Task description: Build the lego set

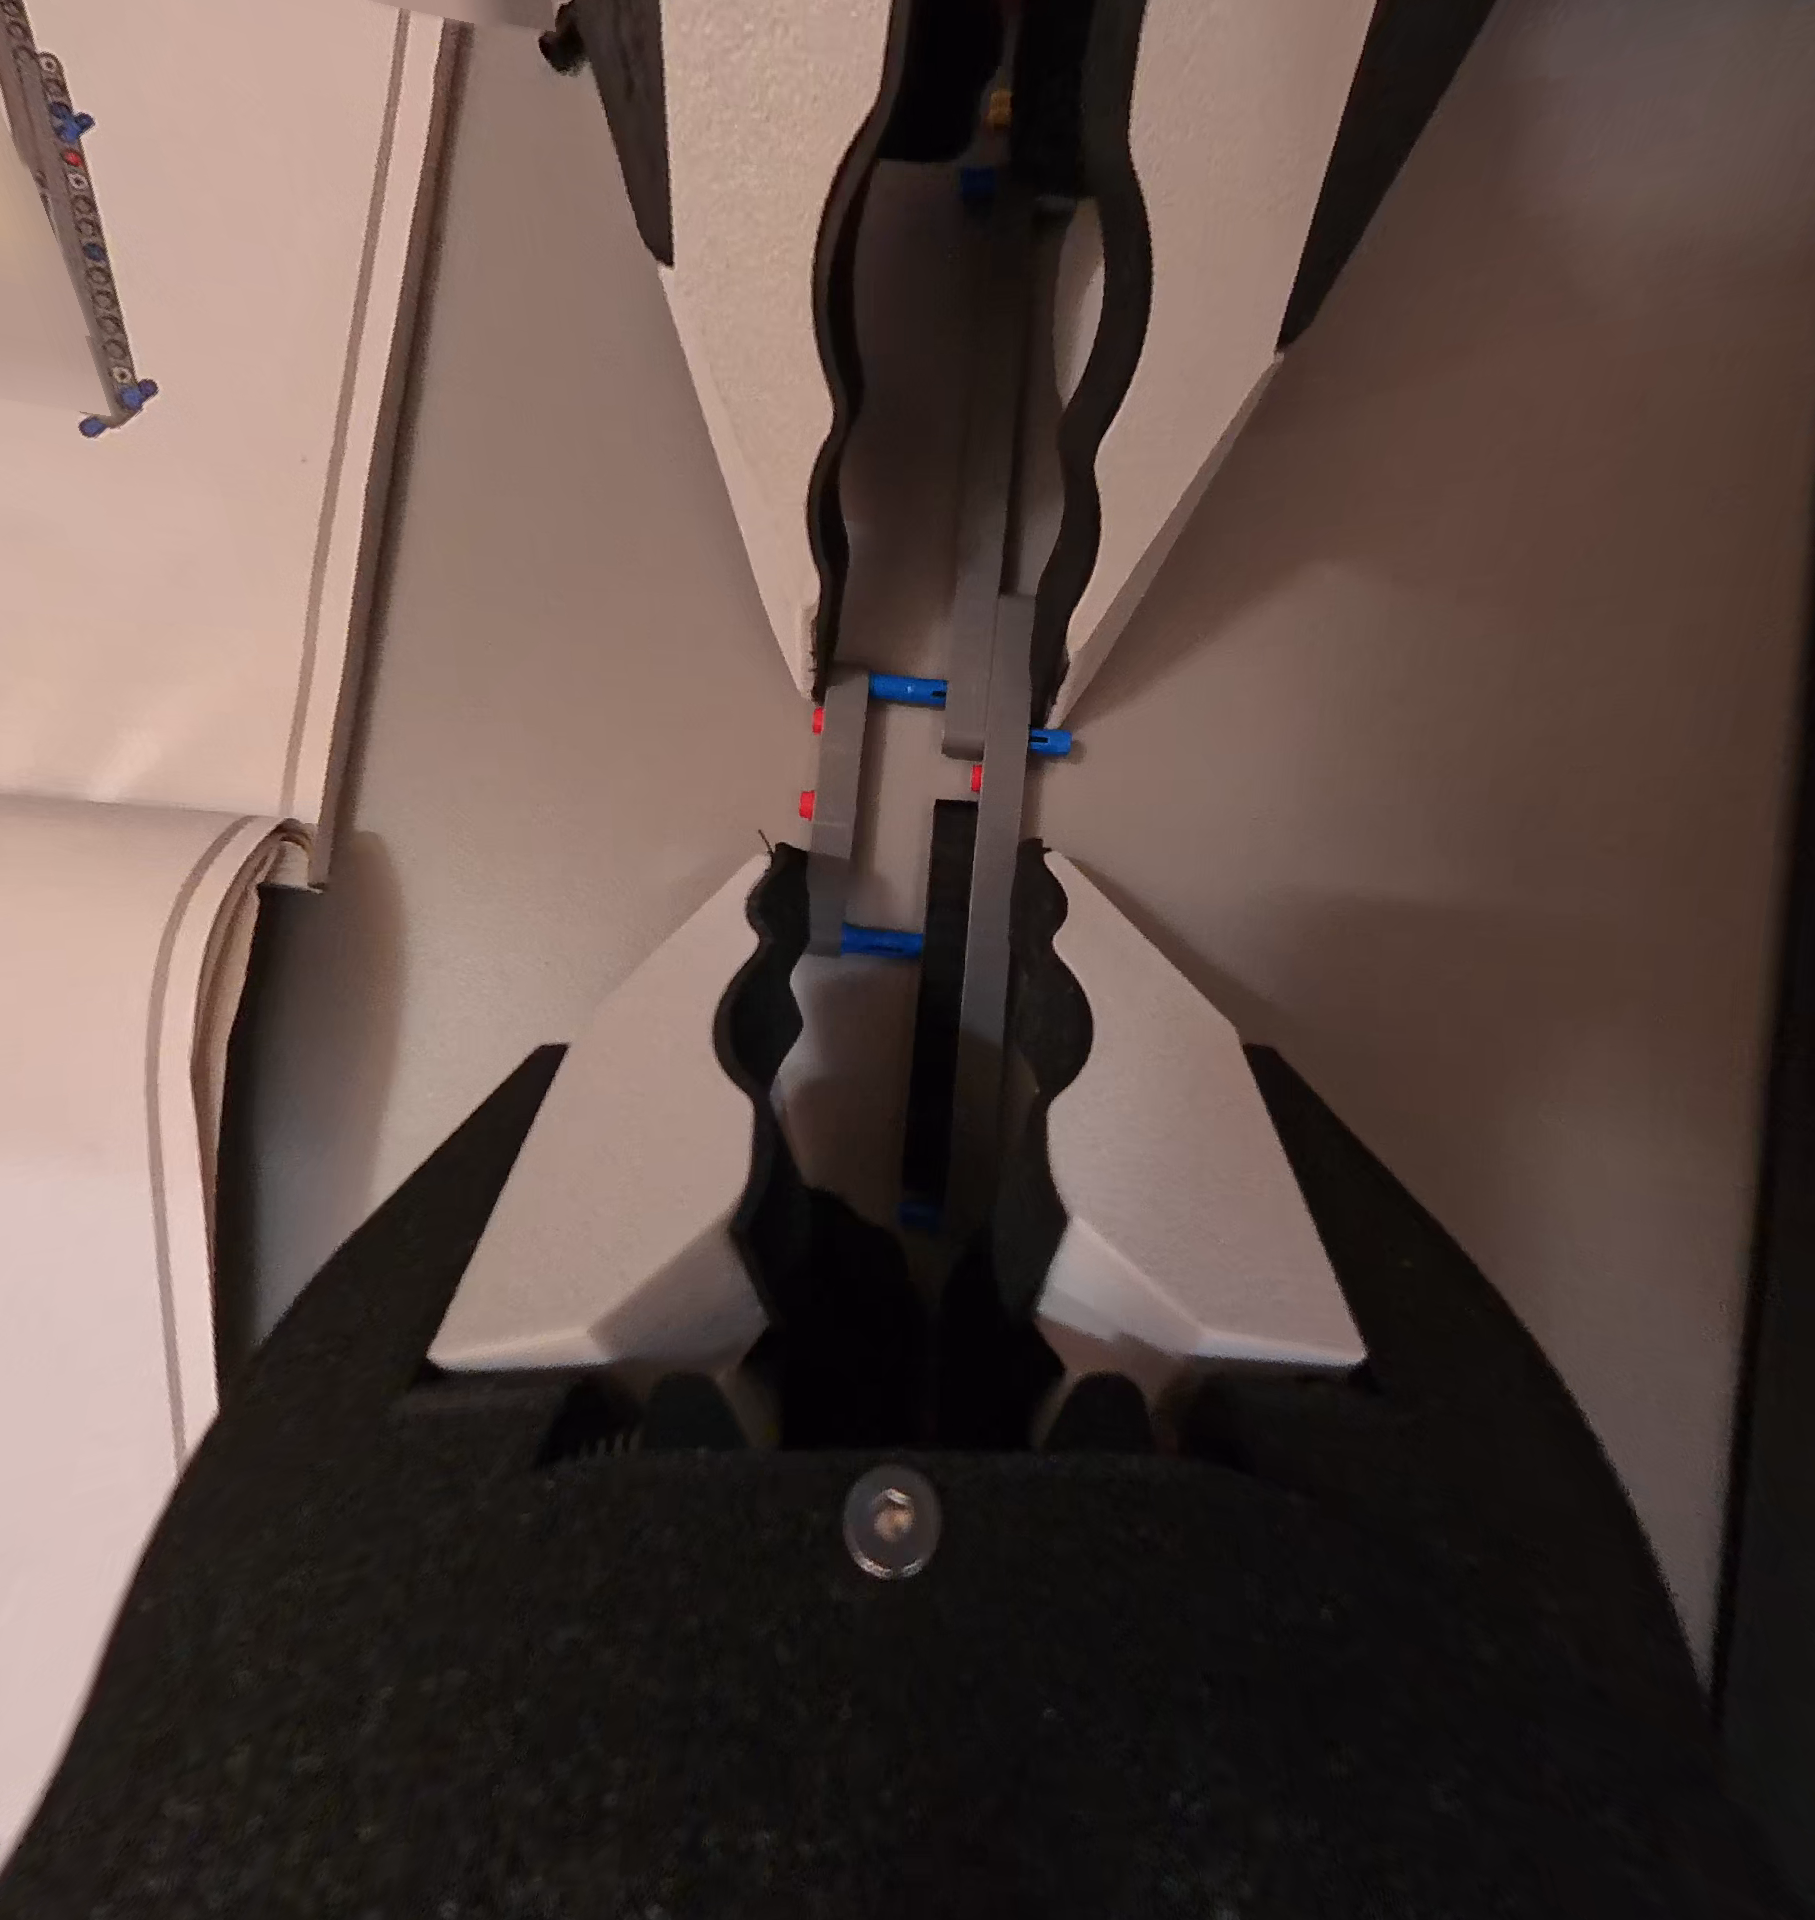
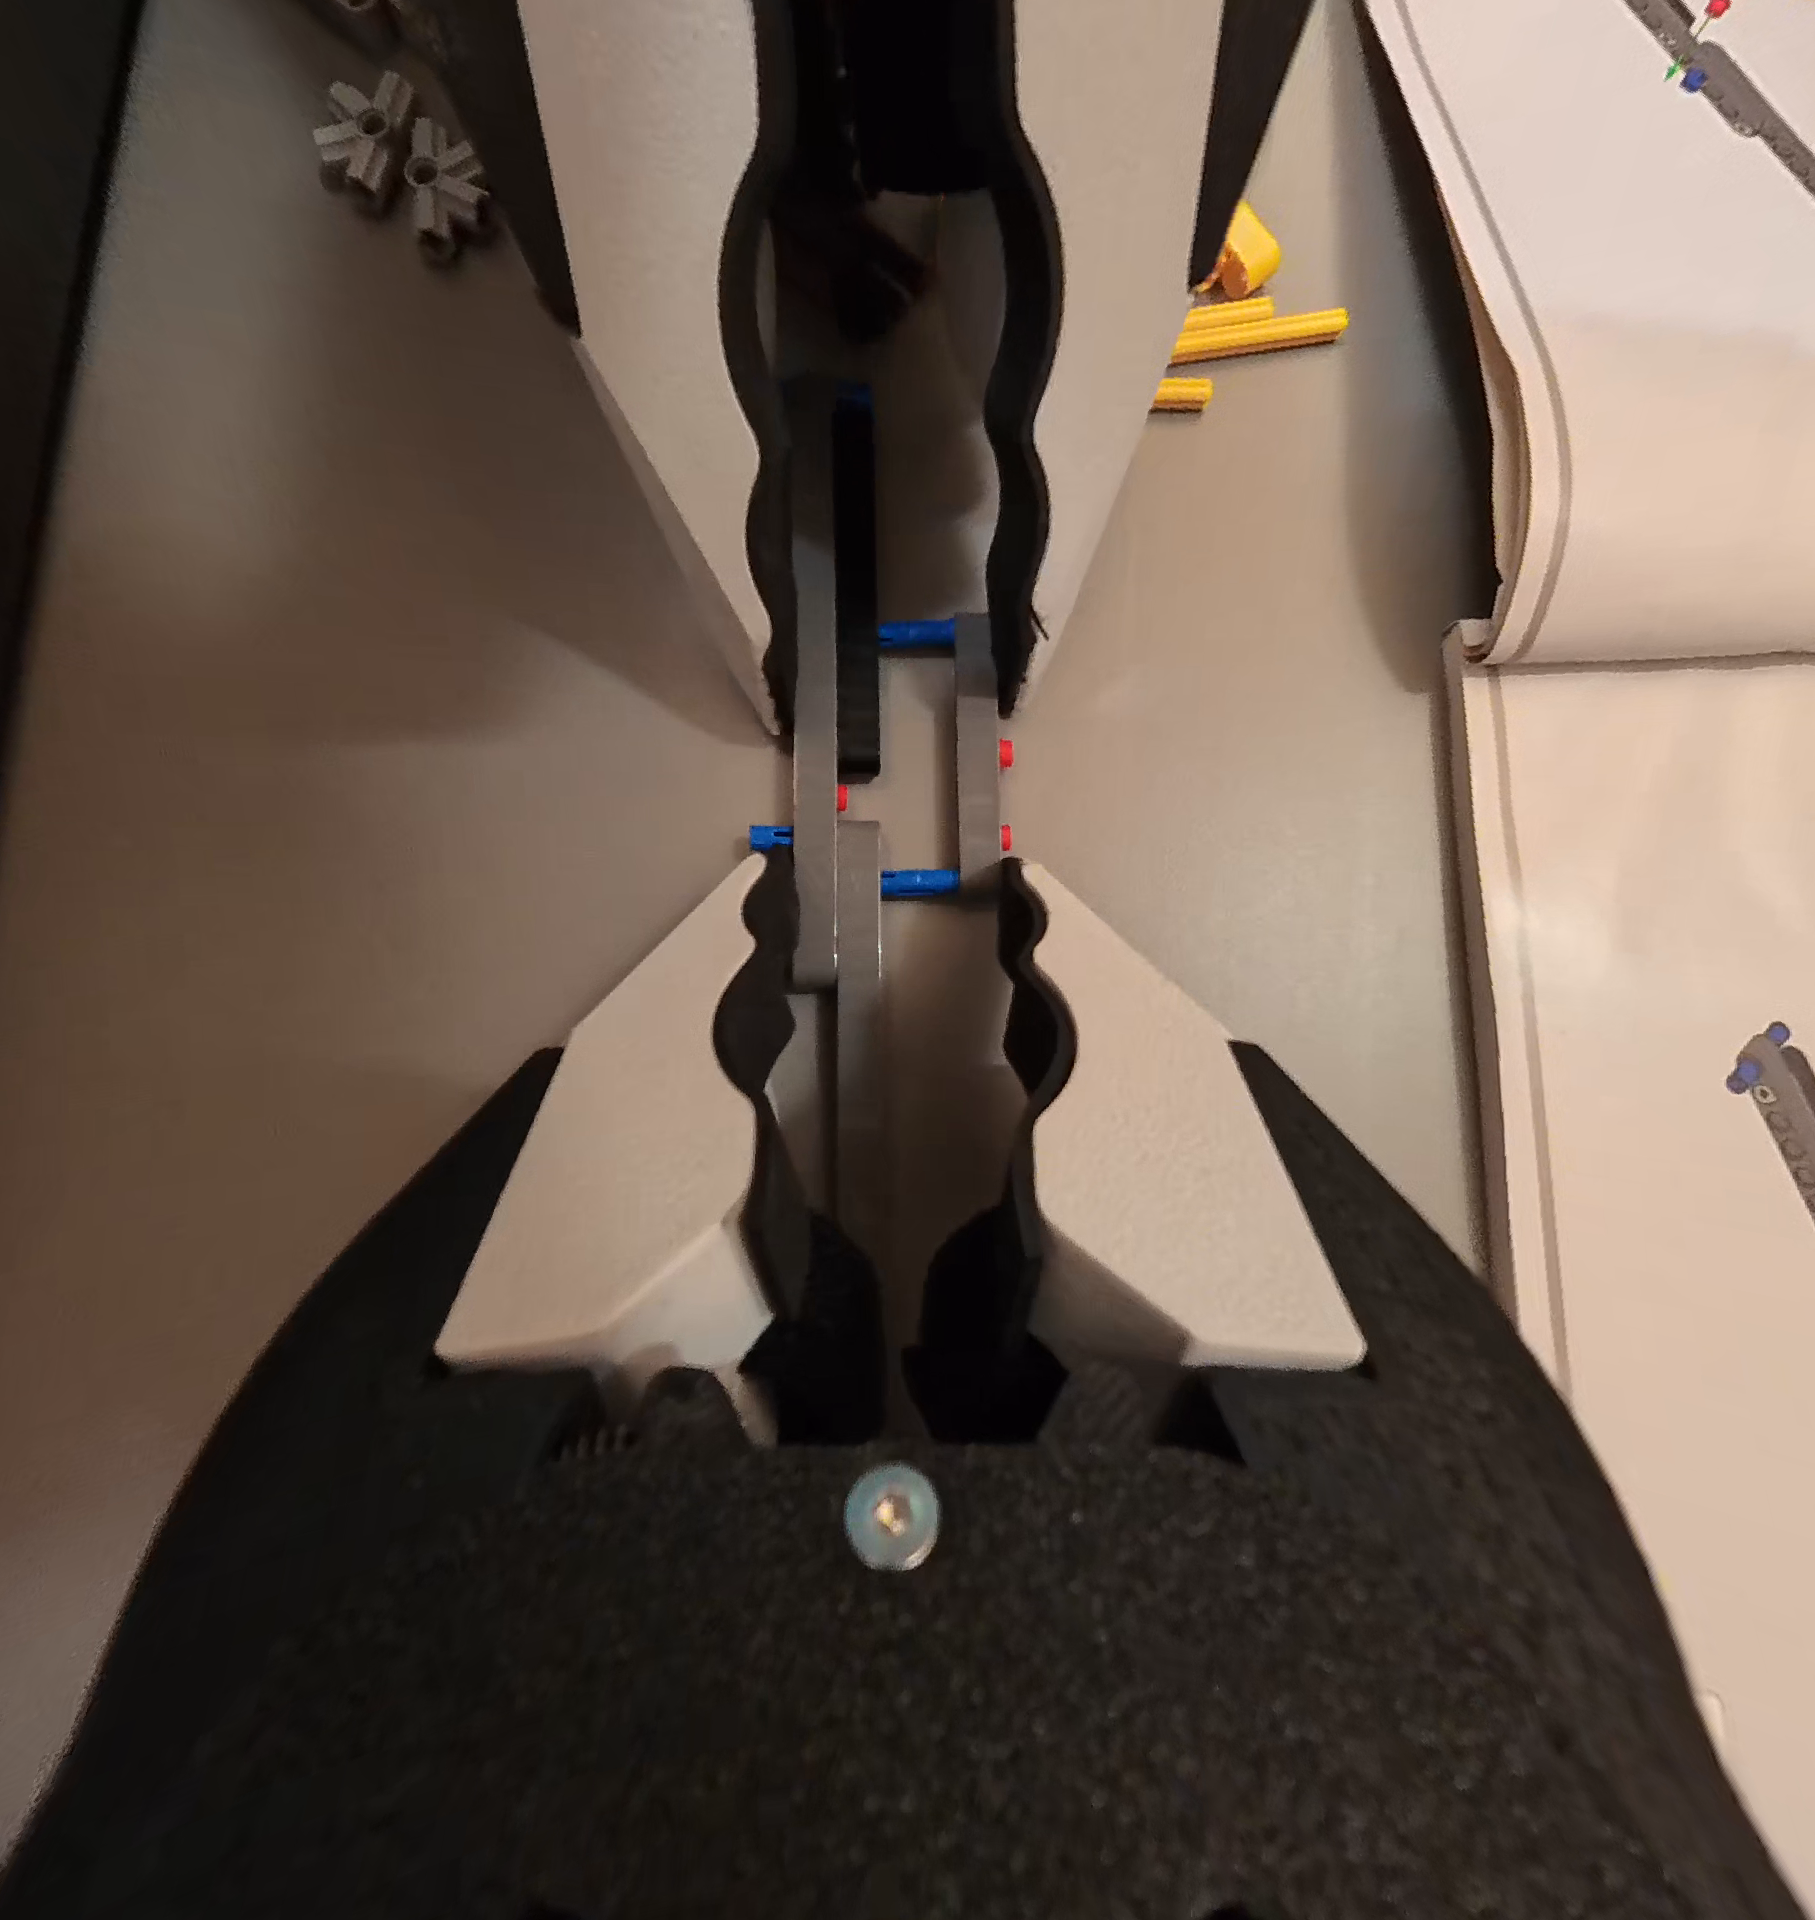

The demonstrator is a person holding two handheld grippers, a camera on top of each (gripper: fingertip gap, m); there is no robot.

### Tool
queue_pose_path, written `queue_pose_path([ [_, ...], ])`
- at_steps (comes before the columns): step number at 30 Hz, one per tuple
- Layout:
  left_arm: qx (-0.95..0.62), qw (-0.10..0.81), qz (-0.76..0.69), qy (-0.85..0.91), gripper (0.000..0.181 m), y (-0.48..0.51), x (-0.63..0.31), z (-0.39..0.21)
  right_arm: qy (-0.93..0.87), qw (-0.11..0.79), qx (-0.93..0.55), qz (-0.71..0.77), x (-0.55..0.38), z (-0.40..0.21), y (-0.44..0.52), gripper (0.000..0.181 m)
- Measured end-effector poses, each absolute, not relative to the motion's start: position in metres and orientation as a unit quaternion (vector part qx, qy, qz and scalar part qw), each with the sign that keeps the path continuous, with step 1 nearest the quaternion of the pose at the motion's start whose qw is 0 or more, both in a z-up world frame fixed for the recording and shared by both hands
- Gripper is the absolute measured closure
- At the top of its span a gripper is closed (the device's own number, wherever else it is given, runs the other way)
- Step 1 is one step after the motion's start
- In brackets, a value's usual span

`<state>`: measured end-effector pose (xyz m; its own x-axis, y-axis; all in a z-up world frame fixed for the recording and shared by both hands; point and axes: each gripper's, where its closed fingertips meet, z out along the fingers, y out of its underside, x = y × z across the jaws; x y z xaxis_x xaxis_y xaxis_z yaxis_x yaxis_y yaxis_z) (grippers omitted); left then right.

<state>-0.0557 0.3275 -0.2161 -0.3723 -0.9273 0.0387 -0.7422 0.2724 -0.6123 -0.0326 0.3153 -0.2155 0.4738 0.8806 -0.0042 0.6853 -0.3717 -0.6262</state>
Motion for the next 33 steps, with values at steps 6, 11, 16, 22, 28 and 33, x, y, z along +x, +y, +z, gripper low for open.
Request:
queue_pose_path([
  [6,-0.542,0.155,-0.289,0.774,0.144,0.3272,-0.056,-0.2157,-0.462,0.275,-0.822,0.188,-0.0326,-0.215,0.3149,0.143],
  [11,-0.529,0.154,-0.311,0.774,0.143,0.3246,-0.0568,-0.2143,-0.482,0.299,-0.802,0.188,-0.0331,-0.2149,0.3136,0.143],
  [16,-0.504,0.149,-0.304,0.794,0.142,0.325,-0.062,-0.2147,-0.504,0.293,-0.795,0.166,-0.0336,-0.2152,0.3126,0.142],
  [22,-0.503,0.157,-0.316,0.789,0.143,0.3257,-0.059,-0.2152,-0.498,0.294,-0.801,0.155,-0.0308,-0.215,0.3111,0.141],
  [28,-0.506,0.157,-0.314,0.788,0.143,0.3251,-0.0597,-0.2157,-0.509,0.301,-0.792,0.154,-0.03,-0.2161,0.311,0.143],
  [33,-0.505,0.161,-0.308,0.79,0.143,0.3247,-0.0596,-0.2157,-0.502,0.298,-0.797,0.157,-0.0306,-0.2156,0.3113,0.142],
])
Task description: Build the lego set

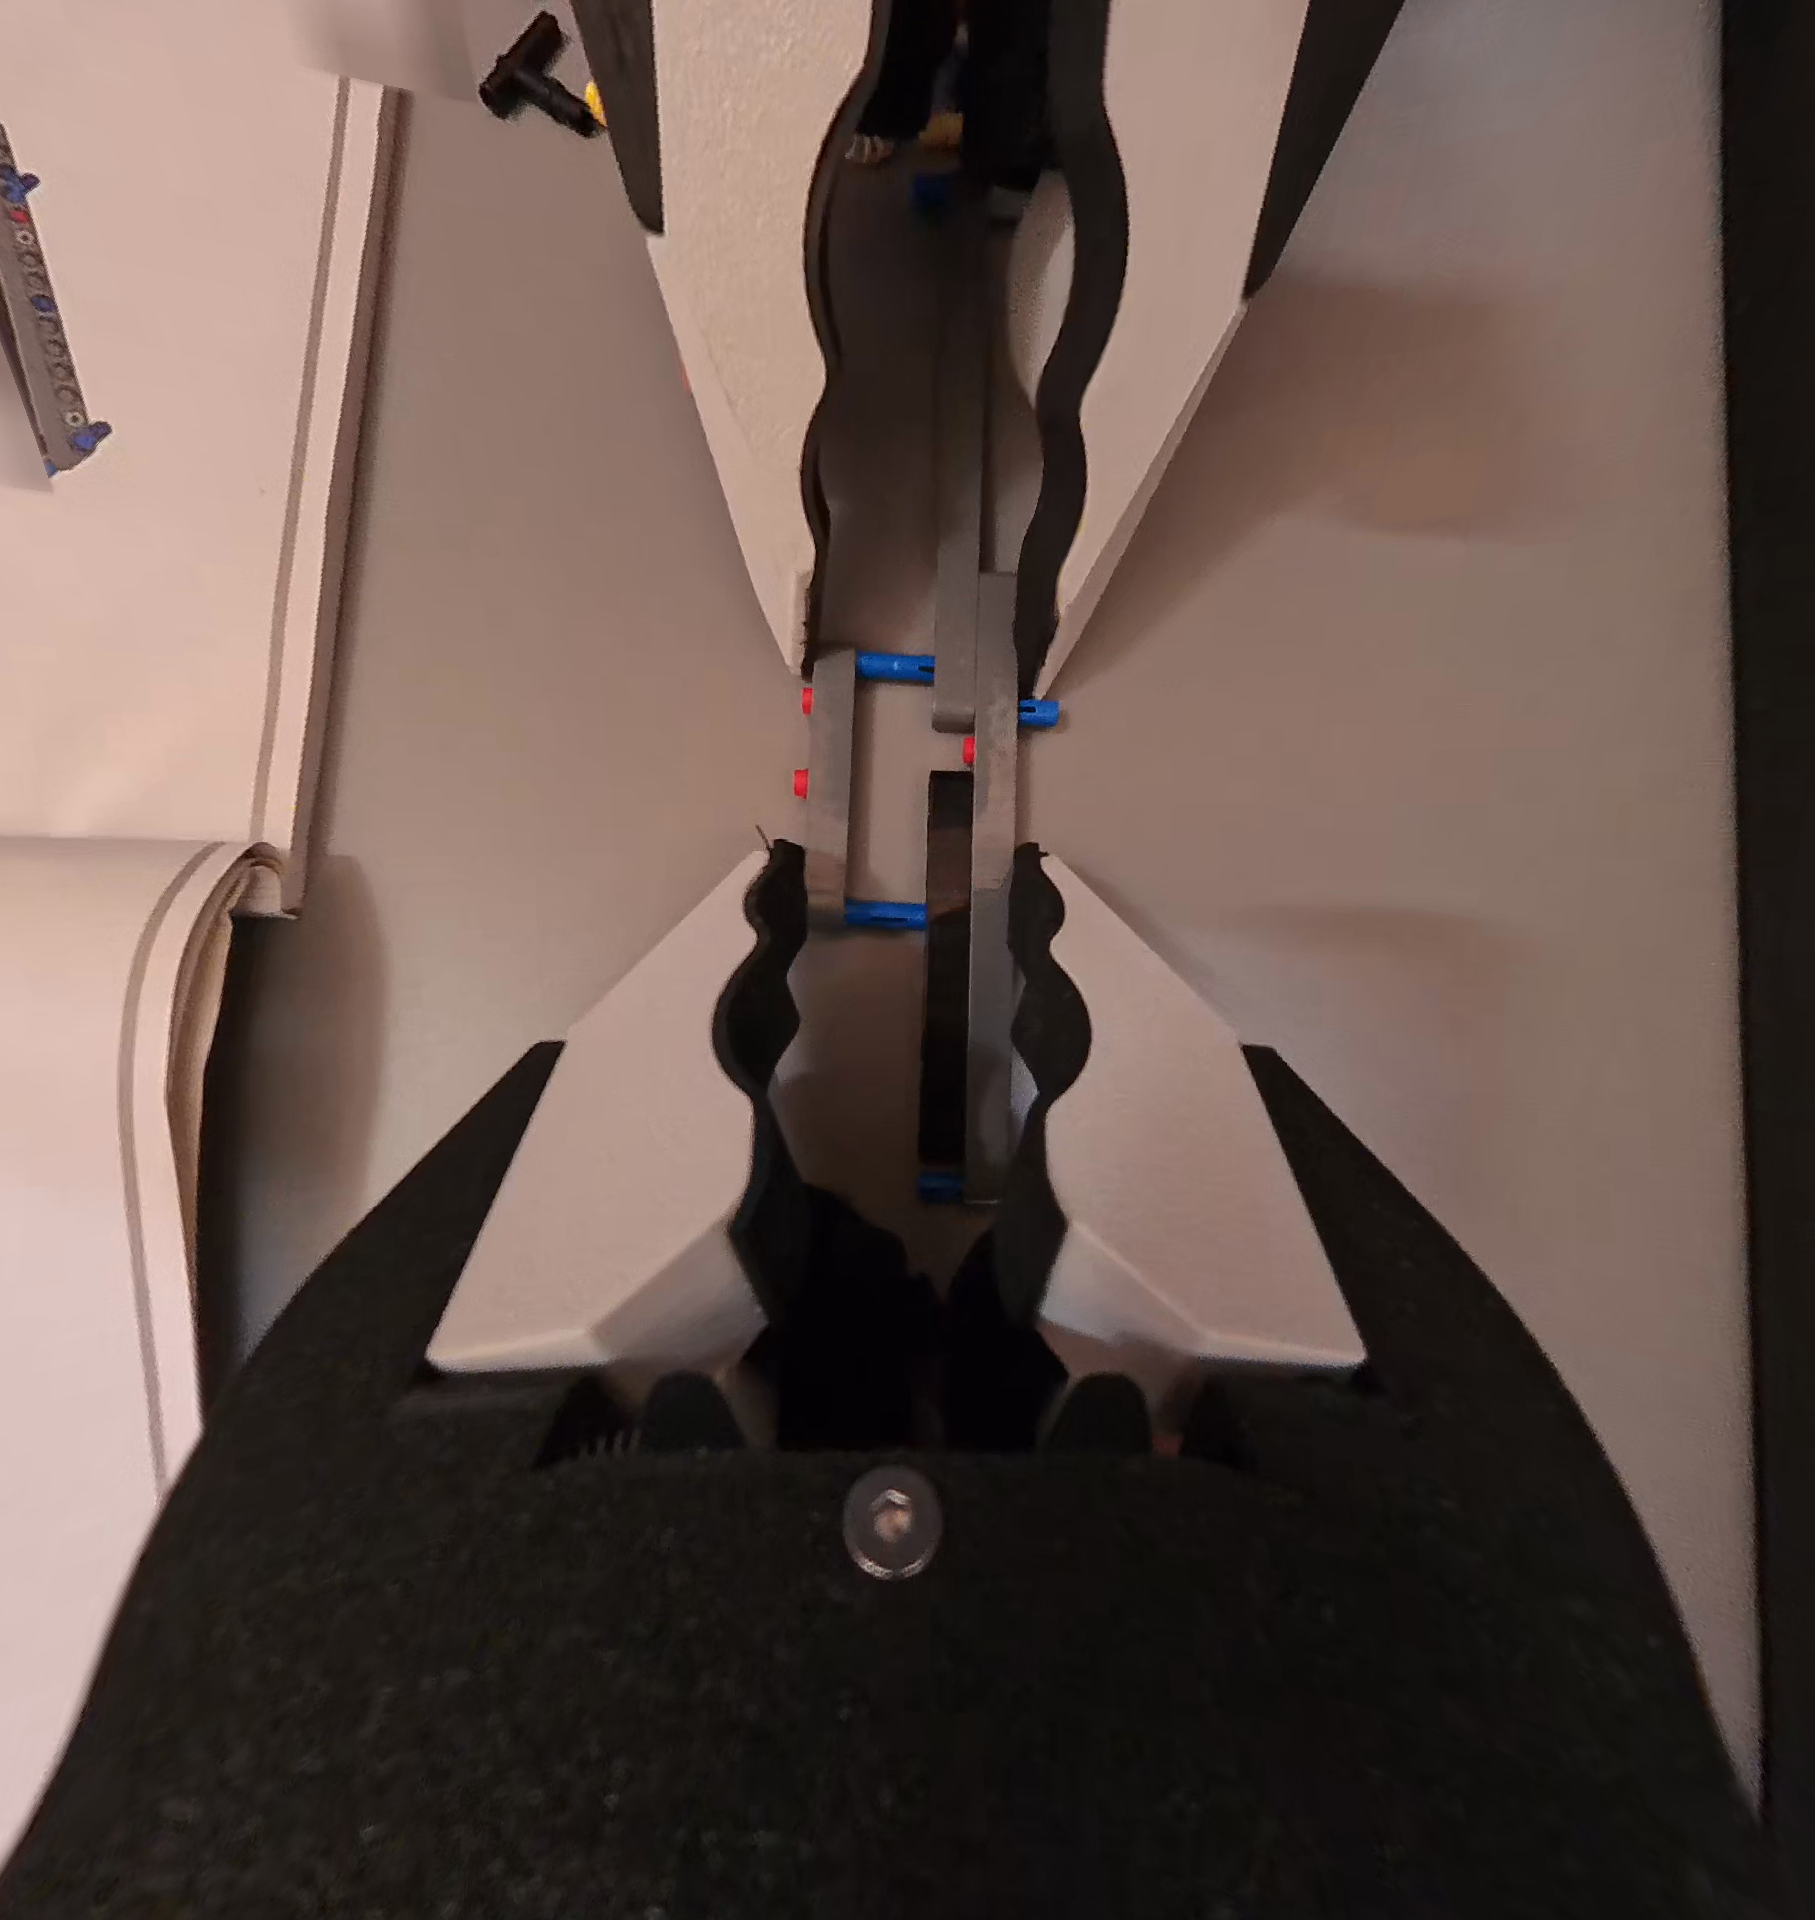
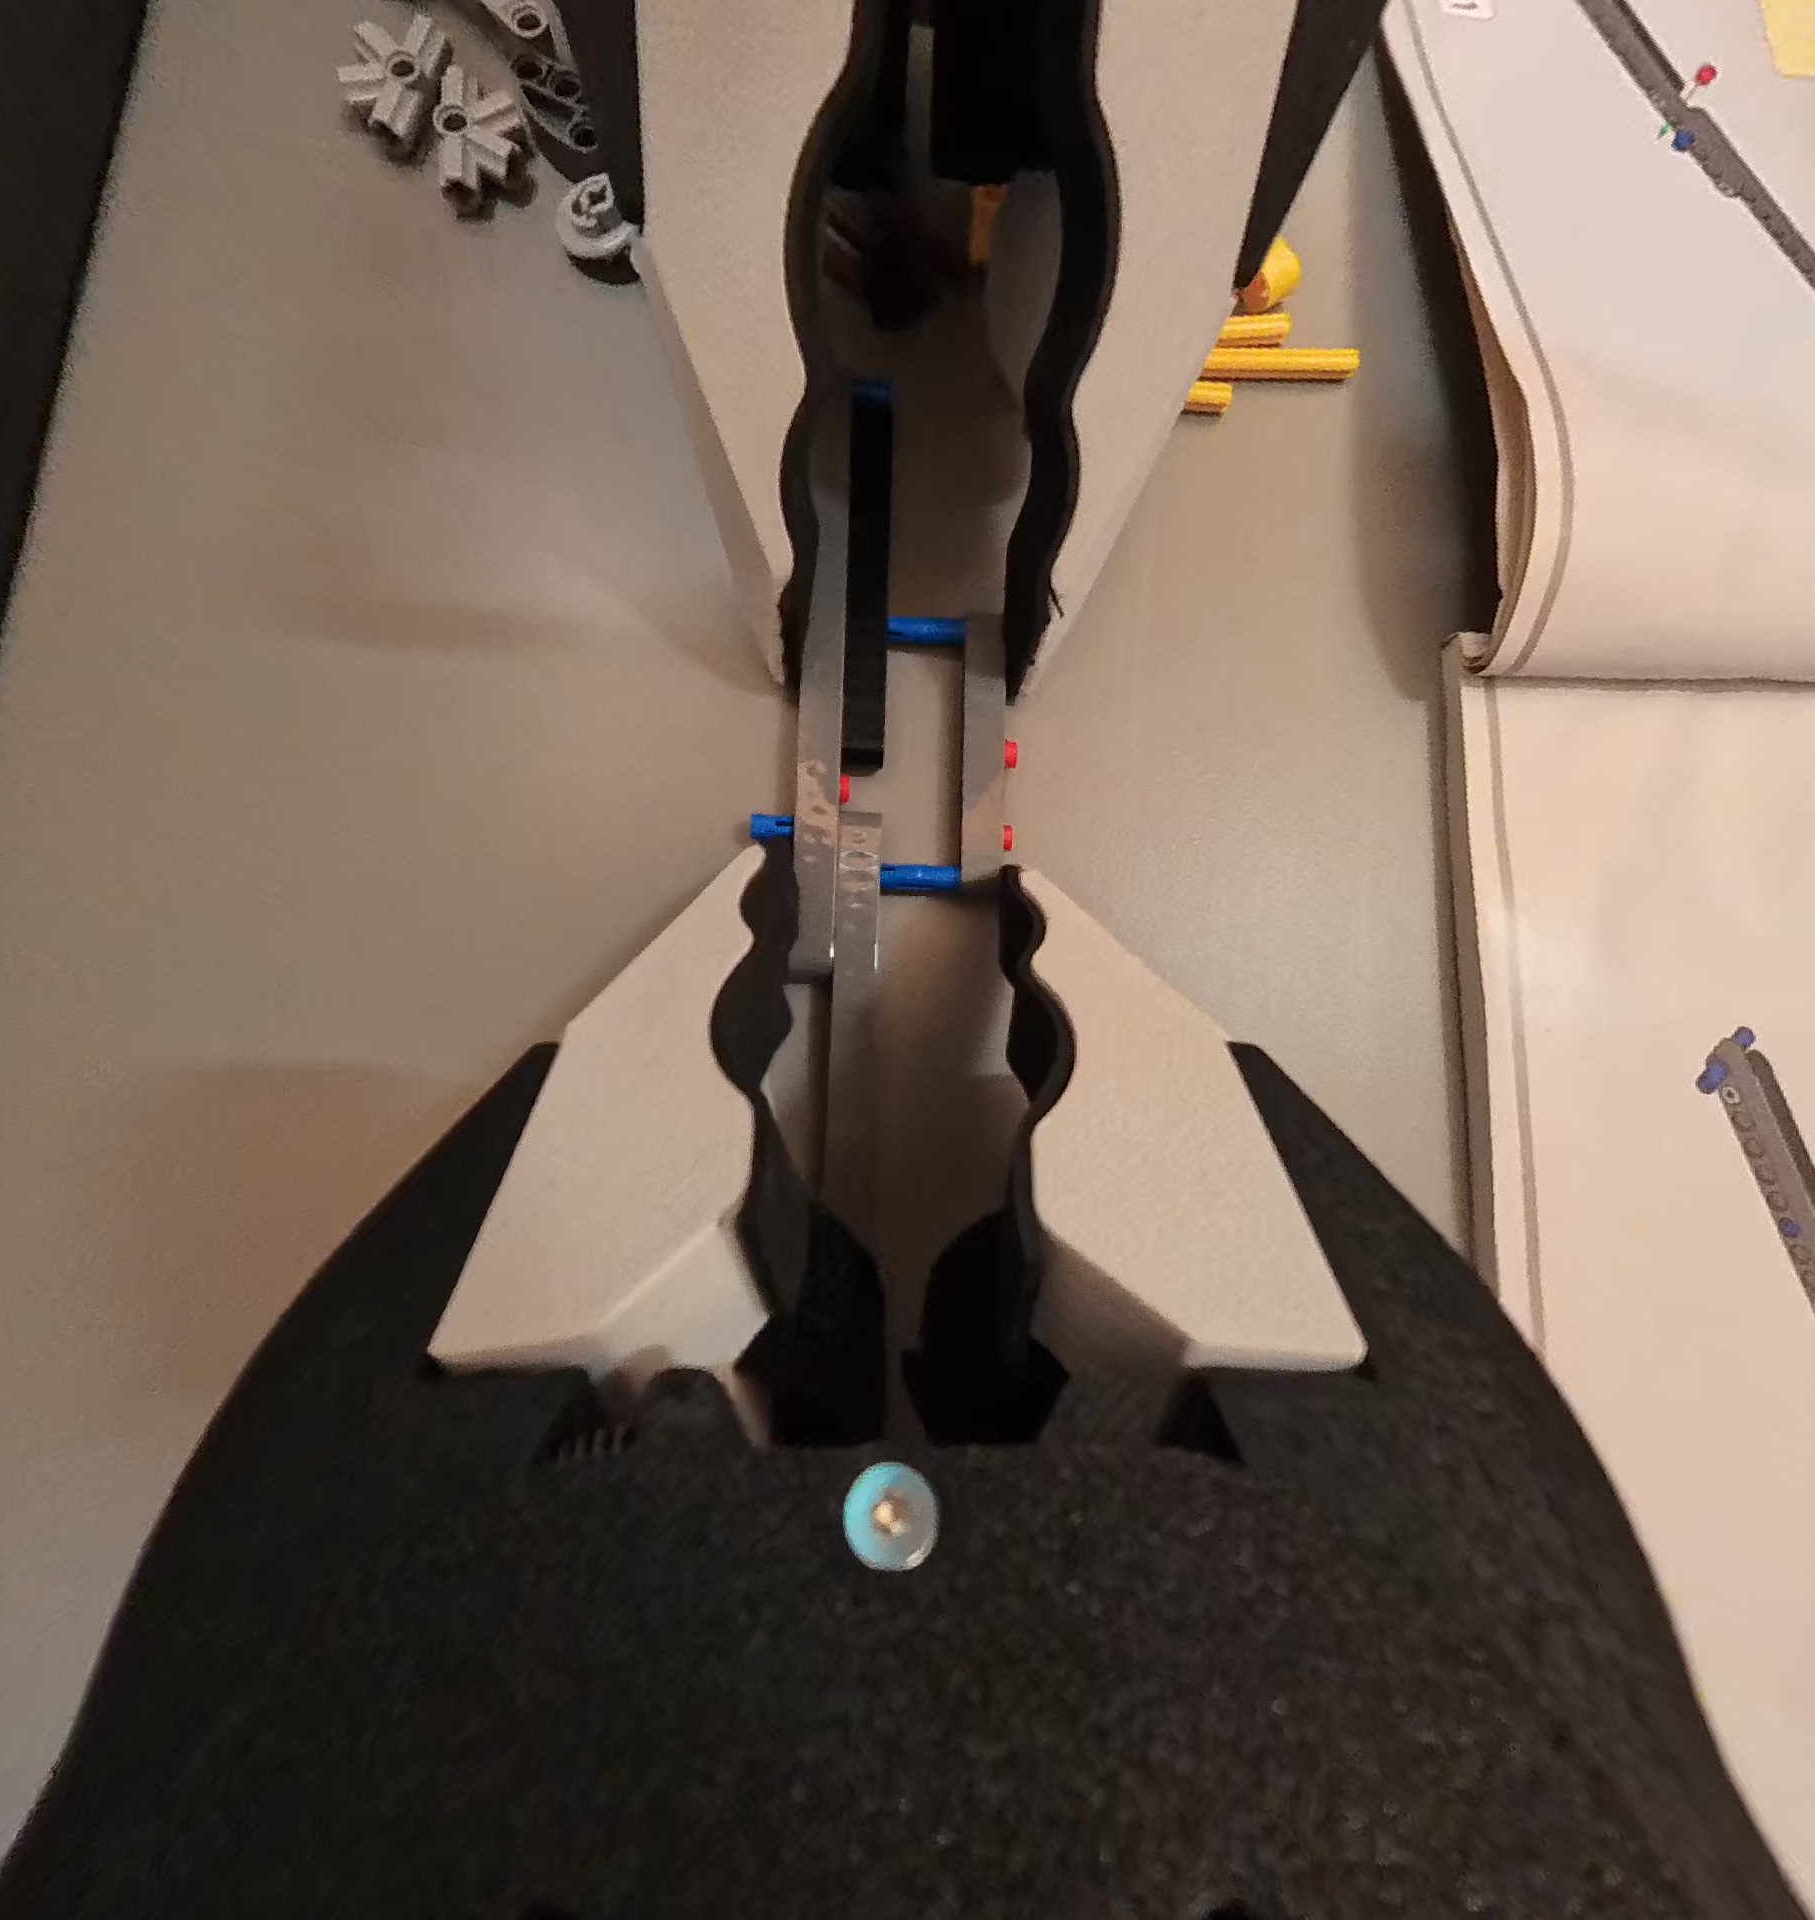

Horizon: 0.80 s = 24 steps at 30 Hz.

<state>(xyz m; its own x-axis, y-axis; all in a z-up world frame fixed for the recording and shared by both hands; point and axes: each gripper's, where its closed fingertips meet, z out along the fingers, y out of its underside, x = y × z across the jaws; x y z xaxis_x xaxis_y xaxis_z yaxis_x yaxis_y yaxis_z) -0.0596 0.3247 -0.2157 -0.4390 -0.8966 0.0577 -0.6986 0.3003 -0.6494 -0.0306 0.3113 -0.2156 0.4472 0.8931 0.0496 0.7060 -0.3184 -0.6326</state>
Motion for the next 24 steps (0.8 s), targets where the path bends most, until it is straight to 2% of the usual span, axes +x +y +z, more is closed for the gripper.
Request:
queue_pose_path([
  [4,-0.515,0.155,-0.327,0.777,0.143,0.324,-0.059,-0.214,-0.484,0.289,-0.809,0.167,-0.024,-0.215,0.31,0.135],
  [7,-0.513,0.155,-0.33,0.777,0.143,0.324,-0.059,-0.214,-0.496,0.3,-0.796,0.174,-0.026,-0.215,0.31,0.143],
  [11,-0.51,0.15,-0.335,0.778,0.143,0.322,-0.059,-0.213,-0.508,0.305,-0.788,0.17,-0.028,-0.215,0.31,0.143],
  [16,-0.498,0.149,-0.324,0.791,0.142,0.317,-0.059,-0.214,-0.514,0.303,-0.787,0.158,-0.034,-0.214,0.314,0.132],
  [20,-0.5,0.141,-0.329,0.789,0.142,0.317,-0.059,-0.213,-0.509,0.3,-0.786,0.182,-0.036,-0.215,0.31,0.141],
  [21,-0.5,0.132,-0.334,0.788,0.135,0.315,-0.061,-0.212,-0.508,0.307,-0.783,0.185,-0.036,-0.215,0.31,0.142],
  [24,-0.506,0.127,-0.347,0.779,0.13,0.32,-0.065,-0.203,-0.507,0.307,-0.784,0.182,-0.036,-0.215,0.31,0.142],
])
